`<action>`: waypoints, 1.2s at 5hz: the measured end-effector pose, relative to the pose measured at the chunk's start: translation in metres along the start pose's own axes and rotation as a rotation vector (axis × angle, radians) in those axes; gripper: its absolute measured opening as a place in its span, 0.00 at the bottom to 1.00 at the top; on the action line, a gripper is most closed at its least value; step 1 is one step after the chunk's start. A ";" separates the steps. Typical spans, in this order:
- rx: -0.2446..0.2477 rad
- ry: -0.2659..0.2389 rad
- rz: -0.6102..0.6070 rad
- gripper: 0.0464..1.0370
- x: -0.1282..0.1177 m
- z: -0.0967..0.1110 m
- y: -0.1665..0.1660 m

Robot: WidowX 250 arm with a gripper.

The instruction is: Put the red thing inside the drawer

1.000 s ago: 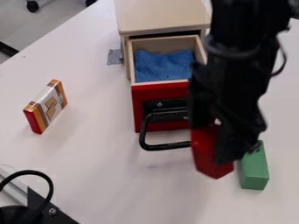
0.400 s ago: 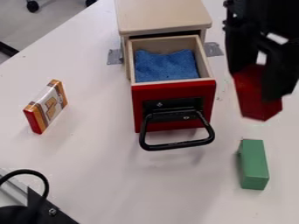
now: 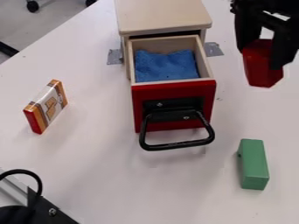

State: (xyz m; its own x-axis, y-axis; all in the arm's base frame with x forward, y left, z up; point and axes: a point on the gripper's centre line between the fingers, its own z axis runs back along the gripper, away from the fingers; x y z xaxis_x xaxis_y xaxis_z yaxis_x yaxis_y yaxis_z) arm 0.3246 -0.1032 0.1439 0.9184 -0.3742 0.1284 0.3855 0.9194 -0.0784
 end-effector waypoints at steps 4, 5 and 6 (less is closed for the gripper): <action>0.075 0.028 0.151 0.70 0.018 -0.002 0.058; 0.110 0.051 0.154 0.70 0.014 0.000 0.065; 0.136 0.093 0.163 0.70 0.005 0.002 0.074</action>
State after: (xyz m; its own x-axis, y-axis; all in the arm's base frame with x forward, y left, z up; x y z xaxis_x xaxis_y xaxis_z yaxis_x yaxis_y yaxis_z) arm 0.3576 -0.0371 0.1412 0.9743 -0.2228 0.0326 0.2213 0.9742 0.0441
